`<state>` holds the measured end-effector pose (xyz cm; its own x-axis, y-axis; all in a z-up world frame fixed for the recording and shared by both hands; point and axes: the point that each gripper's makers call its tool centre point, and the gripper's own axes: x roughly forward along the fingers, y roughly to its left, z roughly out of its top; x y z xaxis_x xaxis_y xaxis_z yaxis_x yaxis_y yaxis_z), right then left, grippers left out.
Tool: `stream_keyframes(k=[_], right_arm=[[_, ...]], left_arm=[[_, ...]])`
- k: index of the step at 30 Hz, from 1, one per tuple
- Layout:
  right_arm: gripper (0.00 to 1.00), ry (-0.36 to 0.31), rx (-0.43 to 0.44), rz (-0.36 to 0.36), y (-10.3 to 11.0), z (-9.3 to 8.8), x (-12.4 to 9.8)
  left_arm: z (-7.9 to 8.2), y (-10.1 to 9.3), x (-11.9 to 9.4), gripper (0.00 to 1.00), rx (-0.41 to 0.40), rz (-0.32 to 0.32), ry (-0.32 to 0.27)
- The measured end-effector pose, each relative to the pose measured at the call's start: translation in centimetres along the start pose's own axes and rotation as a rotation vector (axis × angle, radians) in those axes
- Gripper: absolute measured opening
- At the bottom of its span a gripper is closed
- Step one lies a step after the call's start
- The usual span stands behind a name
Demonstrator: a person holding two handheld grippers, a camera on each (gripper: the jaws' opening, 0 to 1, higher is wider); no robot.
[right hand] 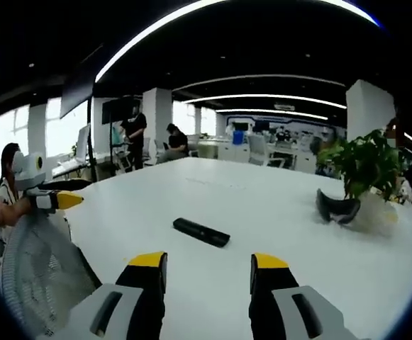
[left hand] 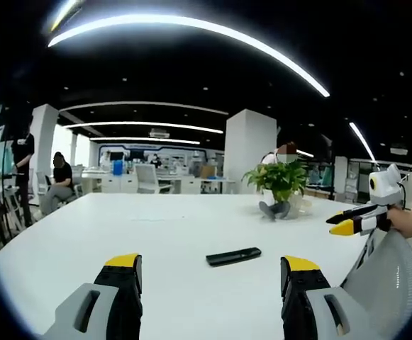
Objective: Press the specified remote control buttons in sequence, fully releasing each button before pressing the next.
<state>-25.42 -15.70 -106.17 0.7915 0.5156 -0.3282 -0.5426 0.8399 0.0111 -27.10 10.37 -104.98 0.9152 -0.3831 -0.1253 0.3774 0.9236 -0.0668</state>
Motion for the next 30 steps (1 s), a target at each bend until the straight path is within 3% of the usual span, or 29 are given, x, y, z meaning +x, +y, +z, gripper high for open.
stream_keyframes(k=[4, 7, 11, 14, 20, 24, 26, 30], right_arm=[[0.61, 0.027, -0.012, 0.024, 0.5, -0.4, 0.7], [0.61, 0.068, -0.039, 0.058, 1.3, -1.1, 0.9], [0.62, 0.013, -0.031, 0.034, 0.8, -0.1, 0.5], [0.66, 0.02, 0.02, 0.042, 0.1, -0.4, 0.6], [0.71, 0.031, -0.002, 0.062, 0.6, -0.6, 0.8], [0.79, 0.03, -0.005, 0.067, 0.7, -0.7, 0.9], [0.79, -0.001, -0.027, 0.05, 0.4, -0.1, 0.7], [0.9, -0.011, -0.01, -0.005, -0.6, 0.0, 0.6]], left_arm=[[-0.5, 0.0, 0.2, 0.83, 0.014, 0.005, 0.03], [-0.6, 0.1, 0.2, 0.83, 0.016, 0.01, 0.038], [-0.6, -0.2, 0.2, 0.83, 0.02, -0.001, 0.036], [-0.5, 0.0, 0.3, 0.83, 0.017, 0.004, 0.036], [1.1, 0.1, -0.1, 0.87, -0.001, 0.007, -0.055], [0.7, 0.0, 0.0, 0.87, 0.009, 0.013, -0.03], [0.8, 0.0, 0.0, 0.87, 0.009, 0.015, -0.029], [0.4, -0.1, 0.3, 0.87, 0.002, 0.014, -0.006]])
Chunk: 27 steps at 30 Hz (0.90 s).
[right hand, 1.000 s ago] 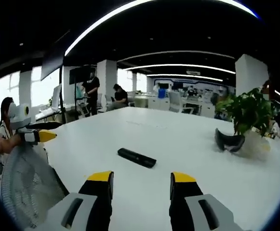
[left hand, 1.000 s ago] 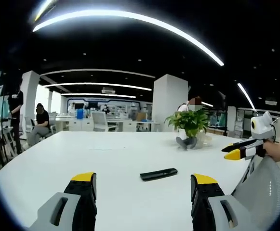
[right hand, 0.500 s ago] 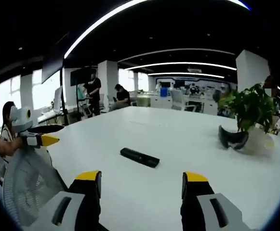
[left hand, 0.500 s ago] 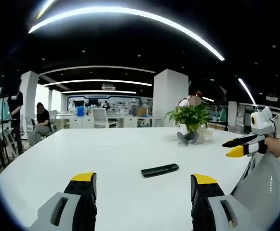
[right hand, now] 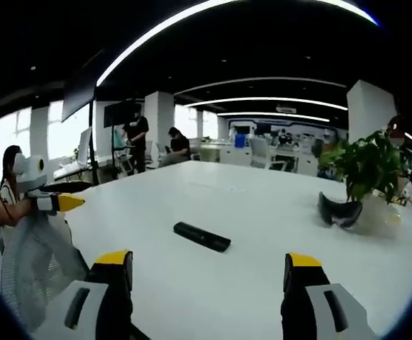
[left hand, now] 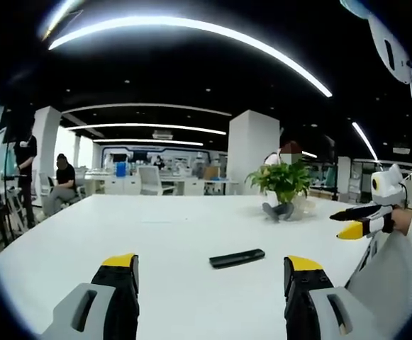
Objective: Press the specified remote control buttons in sequence, fully releasing each button before pressing the next.
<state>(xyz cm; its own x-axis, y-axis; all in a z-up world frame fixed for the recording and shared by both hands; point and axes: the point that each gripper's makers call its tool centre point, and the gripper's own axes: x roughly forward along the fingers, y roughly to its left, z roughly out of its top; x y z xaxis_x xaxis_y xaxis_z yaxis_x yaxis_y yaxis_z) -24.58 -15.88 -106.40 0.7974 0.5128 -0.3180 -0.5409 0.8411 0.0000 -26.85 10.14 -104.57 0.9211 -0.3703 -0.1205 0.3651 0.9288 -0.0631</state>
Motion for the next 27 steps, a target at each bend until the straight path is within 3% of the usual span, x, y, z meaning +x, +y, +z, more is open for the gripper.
stream_keyframes(k=[5, 7, 9, 10, 13, 14, 19, 21, 24, 27], right_arm=[[0.92, 0.015, 0.008, -0.061, -1.1, -0.3, -0.2], [0.92, 0.026, 0.019, -0.075, -1.5, -0.5, -0.2], [0.93, 0.033, 0.045, -0.078, -1.7, -0.7, -0.1], [0.94, 0.029, 0.048, -0.08, -1.7, -0.6, -0.2], [0.87, 0.041, 0.113, -0.055, -1.5, -0.9, -0.1], [0.84, 0.036, 0.097, -0.061, -1.6, -0.8, -0.1], [0.83, 0.041, 0.089, -0.076, -1.8, -0.9, -0.2], [0.79, 0.038, 0.11, -0.087, -2.2, -1.0, -0.5], [0.75, 0.019, 0.125, -0.082, -2.2, -0.7, -0.7], [0.74, 0.035, 0.122, -0.088, -2.3, -1.0, -0.6]], left_arm=[[0.2, -0.5, 0.3, 1.0, -0.027, -0.026, -0.008], [-0.8, -1.2, 0.5, 1.0, -0.021, -0.065, 0.063], [-2.5, -1.2, 0.6, 1.0, 0.033, -0.071, 0.197], [-2.9, -1.2, 0.6, 1.0, 0.054, -0.079, 0.238], [-1.9, -2.4, 1.2, 1.0, 0.109, -0.183, 0.217], [-2.0, -2.4, 1.3, 1.0, 0.122, -0.203, 0.224], [-3.6, -3.0, 2.8, 1.0, 0.078, -0.298, 0.394], [-3.8, -3.0, 3.8, 1.0, 0.091, -0.322, 0.399], [-5.1, -4.1, 4.9, 1.0, 0.026, -0.386, 0.484], [-5.6, -4.4, 6.2, 1.0, 0.015, -0.424, 0.511]])
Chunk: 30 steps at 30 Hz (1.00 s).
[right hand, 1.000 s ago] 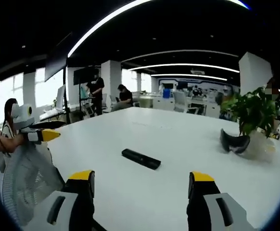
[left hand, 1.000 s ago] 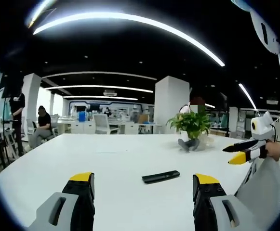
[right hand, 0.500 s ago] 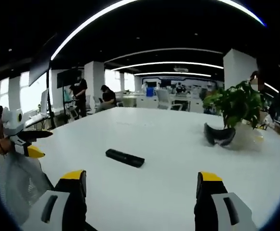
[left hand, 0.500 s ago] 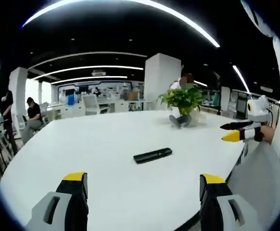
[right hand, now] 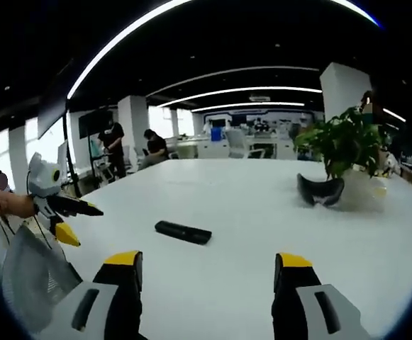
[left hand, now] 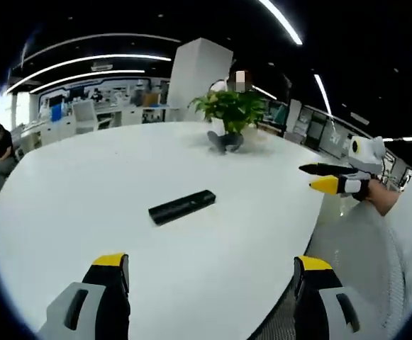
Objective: Press the specified remote control buttons in sequence, fully releasing each button before pressing the next.
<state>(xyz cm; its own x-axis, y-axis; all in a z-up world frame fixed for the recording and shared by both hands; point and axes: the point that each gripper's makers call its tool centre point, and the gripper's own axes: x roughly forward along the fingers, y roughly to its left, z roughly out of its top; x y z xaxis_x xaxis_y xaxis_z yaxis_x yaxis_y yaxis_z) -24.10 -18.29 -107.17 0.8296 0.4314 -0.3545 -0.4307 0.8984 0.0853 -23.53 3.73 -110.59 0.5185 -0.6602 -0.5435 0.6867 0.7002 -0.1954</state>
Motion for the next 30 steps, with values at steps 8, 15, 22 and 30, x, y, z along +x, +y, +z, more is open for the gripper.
stream_keyframes(k=[8, 15, 22, 30], right_arm=[[0.7, 0.014, -0.014, 0.019, 0.4, -0.2, 0.0], [0.66, 0.018, -0.004, 0.005, 0.1, -0.3, 0.0], [0.61, 0.021, 0.024, 0.016, 0.1, -0.4, 0.1], [0.56, 0.034, 0.009, 0.028, 0.3, -0.6, 0.1]], left_arm=[[0.2, 1.9, 2.3, 1.0, -0.006, -0.047, 0.07], [0.2, 3.5, 4.5, 1.0, 0.082, -0.06, 0.151], [0.7, 4.3, 7.0, 0.91, 0.084, -0.145, 0.175], [-0.2, 6.9, 9.3, 0.84, 0.156, -0.125, 0.291]])
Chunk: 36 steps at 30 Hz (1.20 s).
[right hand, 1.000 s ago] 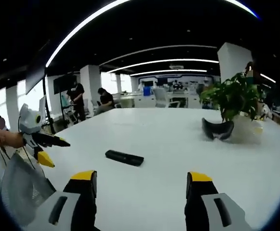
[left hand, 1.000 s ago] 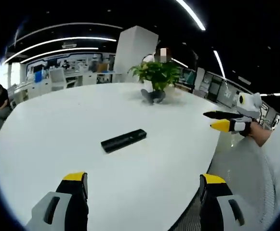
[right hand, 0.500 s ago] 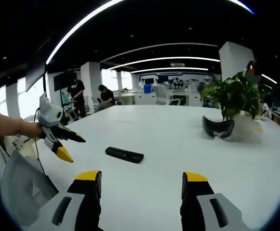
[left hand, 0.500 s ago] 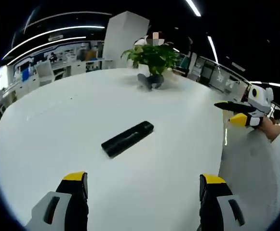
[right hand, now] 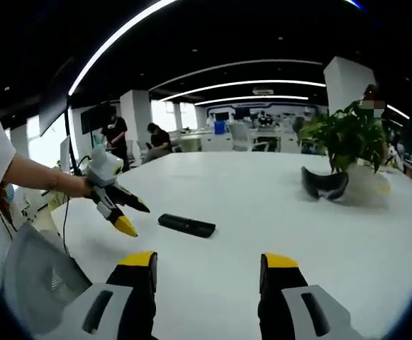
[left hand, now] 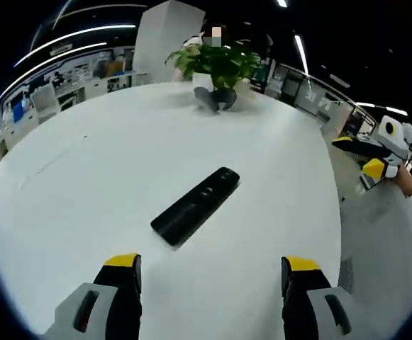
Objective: Press the specified remote control buttons in sequence, fully releasing each button before pressing the next.
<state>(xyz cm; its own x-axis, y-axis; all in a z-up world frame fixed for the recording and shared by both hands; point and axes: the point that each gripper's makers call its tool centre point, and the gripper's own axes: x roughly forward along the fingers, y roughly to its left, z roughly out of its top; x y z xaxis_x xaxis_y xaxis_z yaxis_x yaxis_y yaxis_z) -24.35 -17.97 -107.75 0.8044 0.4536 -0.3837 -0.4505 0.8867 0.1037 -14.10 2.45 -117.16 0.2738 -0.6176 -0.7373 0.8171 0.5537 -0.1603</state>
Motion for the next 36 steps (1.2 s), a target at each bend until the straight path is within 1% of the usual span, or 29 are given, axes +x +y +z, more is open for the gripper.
stream_keyframes(k=[1, 2, 4, 5, 7, 9, 11, 13, 14, 15, 16, 19, 23, 26, 29, 30, 32, 34, 35, 36], right_arm=[[0.55, -0.001, 0.002, -0.001, -0.1, 0.0, 0.0], [0.54, -0.001, 0.005, -0.002, -0.1, 0.0, 0.0], [0.53, 0.004, 0.008, -0.003, -0.1, -0.1, 0.0], [0.51, 0.005, 0.008, 0.0, -0.1, -0.2, 0.0], [0.47, 0.007, 0.003, 0.016, 0.2, -0.2, 0.1], [0.43, 0.017, -0.006, 0.031, 0.5, -0.3, 0.1], [0.42, 0.025, -0.019, 0.041, 0.7, -0.5, 0.2], [0.41, 0.034, -0.026, 0.047, 0.8, -0.6, 0.3], [0.41, 0.037, -0.027, 0.047, 0.8, -0.7, 0.3], [0.41, 0.041, -0.029, 0.047, 0.8, -0.7, 0.3], [0.4, 0.041, -0.029, 0.047, 0.8, -0.8, 0.3], [0.38, 0.043, -0.027, 0.048, 0.8, -0.8, 0.3], [0.37, 0.045, -0.025, 0.045, 0.7, -0.9, 0.3], [0.36, 0.047, -0.027, 0.043, 0.7, -0.9, 0.3], [0.35, 0.052, -0.029, 0.045, 0.7, -1.0, 0.3], [0.35, 0.053, -0.03, 0.044, 0.7, -1.0, 0.4], [0.35, 0.053, -0.032, 0.041, 0.6, -1.0, 0.4], [0.34, 0.053, -0.03, 0.039, 0.6, -1.0, 0.3], [0.34, 0.053, -0.03, 0.039, 0.6, -1.0, 0.3], [0.34, 0.054, -0.03, 0.039, 0.6, -1.0, 0.3]], left_arm=[[-0.1, 0.3, 0.3, 0.84, 0.015, -0.001, 0.021], [0.0, 0.3, 0.6, 0.84, 0.024, -0.005, 0.023], [0.0, 0.4, 1.0, 0.86, 0.051, -0.021, 0.053], [-0.3, 0.8, 1.1, 0.86, 0.071, -0.01, 0.09], [-0.5, 1.5, 1.5, 0.85, 0.122, 0.008, 0.13], [-0.7, 2.0, 1.8, 0.85, 0.148, 0.02, 0.167], [-0.7, 2.1, 2.3, 0.85, 0.167, 0.016, 0.194], [-0.6, 2.0, 2.7, 0.85, 0.189, 0.008, 0.21], [-0.3, 2.1, 3.0, 0.85, 0.234, 0.002, 0.219], [-0.2, 2.1, 3.1, 0.84, 0.25, 0.008, 0.231], [0.1, 1.8, 3.4, 0.84, 0.263, -0.014, 0.231], [0.9, 2.1, 4.0, 0.84, 0.259, -0.009, 0.233], [1.7, 1.8, 4.8, 0.82, 0.283, -0.024, 0.241], [2.1, 1.3, 5.1, 0.74, 0.312, -0.043, 0.241], [2.4, 0.8, 5.2, 0.61, 0.344, -0.065, 0.238], [2.4, 0.7, 5.2, 0.55, 0.348, -0.07, 0.238], [2.5, 0.7, 5.1, 0.48, 0.351, -0.071, 0.233], [2.4, 0.7, 5.0, 0.34, 0.361, -0.07, 0.232], [2.3, 0.5, 5.0, 0.24, 0.389, -0.075, 0.236], [2.8, 0.6, 5.1, 0.24, 0.479, -0.061, 0.211]])
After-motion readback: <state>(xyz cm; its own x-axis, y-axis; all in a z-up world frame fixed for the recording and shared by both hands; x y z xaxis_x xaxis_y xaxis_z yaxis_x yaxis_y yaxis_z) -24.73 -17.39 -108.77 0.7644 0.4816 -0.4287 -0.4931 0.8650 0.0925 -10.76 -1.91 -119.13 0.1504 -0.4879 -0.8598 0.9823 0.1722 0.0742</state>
